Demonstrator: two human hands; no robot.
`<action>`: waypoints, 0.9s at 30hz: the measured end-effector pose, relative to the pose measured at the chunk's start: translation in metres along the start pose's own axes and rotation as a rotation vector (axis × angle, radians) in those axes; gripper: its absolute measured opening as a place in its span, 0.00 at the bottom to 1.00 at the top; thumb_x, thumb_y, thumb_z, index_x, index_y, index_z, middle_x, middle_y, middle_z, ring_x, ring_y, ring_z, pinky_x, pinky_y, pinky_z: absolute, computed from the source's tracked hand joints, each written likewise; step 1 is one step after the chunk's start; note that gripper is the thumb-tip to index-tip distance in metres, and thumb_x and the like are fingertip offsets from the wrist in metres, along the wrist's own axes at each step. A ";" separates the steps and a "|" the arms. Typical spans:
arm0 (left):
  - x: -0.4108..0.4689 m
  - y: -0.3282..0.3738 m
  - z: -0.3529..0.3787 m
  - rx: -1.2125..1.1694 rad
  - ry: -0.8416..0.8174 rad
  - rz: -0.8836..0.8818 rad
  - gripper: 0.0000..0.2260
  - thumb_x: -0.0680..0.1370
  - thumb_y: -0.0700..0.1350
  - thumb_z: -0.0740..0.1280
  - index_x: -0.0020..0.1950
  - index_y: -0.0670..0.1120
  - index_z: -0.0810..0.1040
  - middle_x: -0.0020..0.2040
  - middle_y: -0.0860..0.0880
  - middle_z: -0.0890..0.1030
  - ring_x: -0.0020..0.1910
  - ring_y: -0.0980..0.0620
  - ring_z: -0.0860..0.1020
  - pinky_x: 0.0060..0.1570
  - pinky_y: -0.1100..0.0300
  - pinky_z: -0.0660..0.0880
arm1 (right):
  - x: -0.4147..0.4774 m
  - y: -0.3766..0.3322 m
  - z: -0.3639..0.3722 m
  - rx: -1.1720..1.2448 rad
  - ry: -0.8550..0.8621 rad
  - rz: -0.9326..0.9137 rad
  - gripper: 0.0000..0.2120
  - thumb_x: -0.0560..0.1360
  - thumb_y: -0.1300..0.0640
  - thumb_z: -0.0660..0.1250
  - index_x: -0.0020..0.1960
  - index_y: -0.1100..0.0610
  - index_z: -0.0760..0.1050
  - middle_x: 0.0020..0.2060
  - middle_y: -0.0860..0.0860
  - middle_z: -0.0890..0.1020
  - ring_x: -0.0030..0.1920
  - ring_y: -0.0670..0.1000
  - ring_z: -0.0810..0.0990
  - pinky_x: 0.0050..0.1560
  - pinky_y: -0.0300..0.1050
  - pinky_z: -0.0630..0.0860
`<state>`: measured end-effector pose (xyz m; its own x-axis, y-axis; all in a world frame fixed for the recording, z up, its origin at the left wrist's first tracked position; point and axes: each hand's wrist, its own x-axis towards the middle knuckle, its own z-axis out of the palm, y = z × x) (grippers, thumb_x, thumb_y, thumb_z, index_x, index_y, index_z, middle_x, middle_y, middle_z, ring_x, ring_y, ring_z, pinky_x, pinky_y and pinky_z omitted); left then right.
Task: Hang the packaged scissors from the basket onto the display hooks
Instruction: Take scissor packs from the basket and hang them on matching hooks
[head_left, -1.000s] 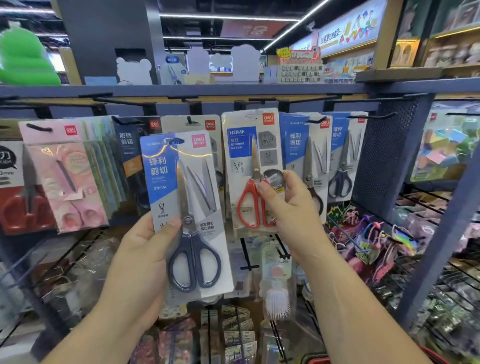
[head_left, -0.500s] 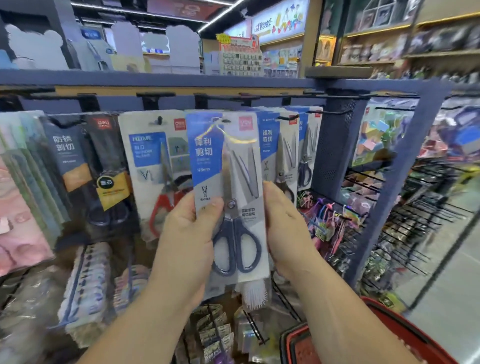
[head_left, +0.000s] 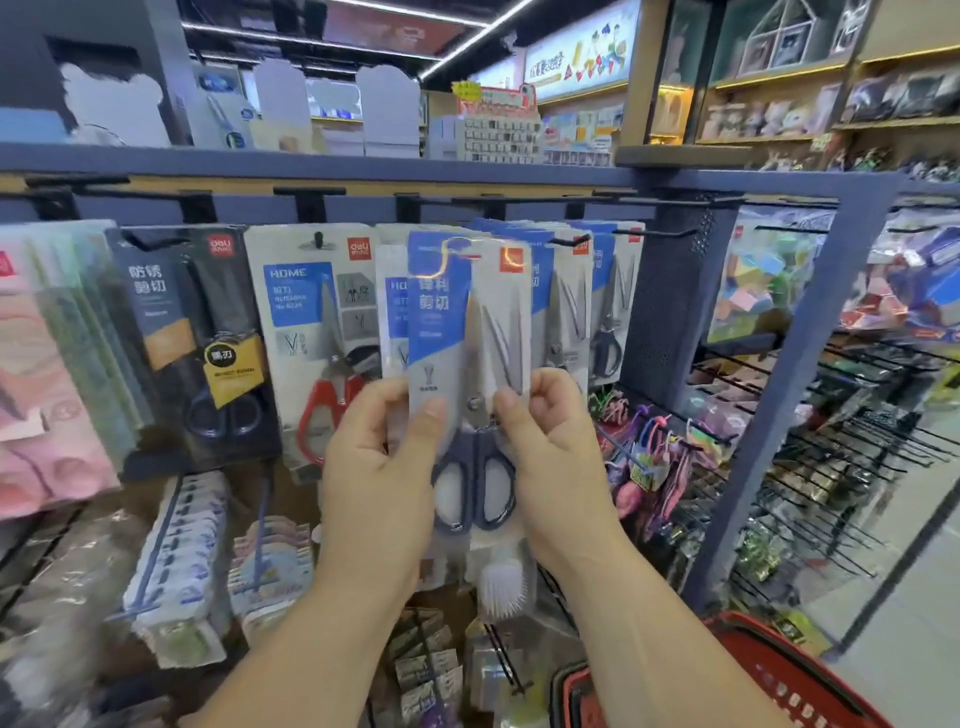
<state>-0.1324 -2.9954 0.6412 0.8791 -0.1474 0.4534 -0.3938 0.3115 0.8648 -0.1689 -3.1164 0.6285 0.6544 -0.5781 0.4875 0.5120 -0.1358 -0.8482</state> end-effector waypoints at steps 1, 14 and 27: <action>-0.003 0.001 0.003 -0.058 0.008 -0.006 0.14 0.83 0.38 0.67 0.58 0.59 0.79 0.51 0.53 0.87 0.49 0.57 0.85 0.48 0.59 0.80 | 0.001 -0.001 -0.003 0.081 0.017 0.028 0.02 0.79 0.51 0.67 0.47 0.45 0.75 0.39 0.48 0.76 0.41 0.50 0.73 0.47 0.51 0.72; -0.019 0.001 0.055 0.049 0.236 -0.059 0.10 0.85 0.39 0.67 0.56 0.54 0.81 0.45 0.43 0.86 0.42 0.43 0.80 0.45 0.47 0.78 | 0.023 -0.014 -0.136 0.045 -0.134 0.096 0.15 0.86 0.59 0.62 0.45 0.43 0.78 0.42 0.45 0.83 0.44 0.48 0.80 0.50 0.50 0.74; -0.009 0.005 0.064 0.000 0.268 -0.083 0.08 0.86 0.38 0.64 0.61 0.49 0.80 0.48 0.49 0.87 0.43 0.50 0.86 0.32 0.59 0.81 | 0.055 -0.021 -0.177 -0.079 -0.086 0.159 0.08 0.86 0.59 0.61 0.54 0.50 0.78 0.46 0.47 0.87 0.48 0.49 0.85 0.55 0.54 0.78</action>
<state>-0.1591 -3.0522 0.6550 0.9479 0.0810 0.3080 -0.3177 0.3086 0.8965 -0.2419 -3.2879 0.6368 0.7702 -0.5271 0.3592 0.3557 -0.1126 -0.9278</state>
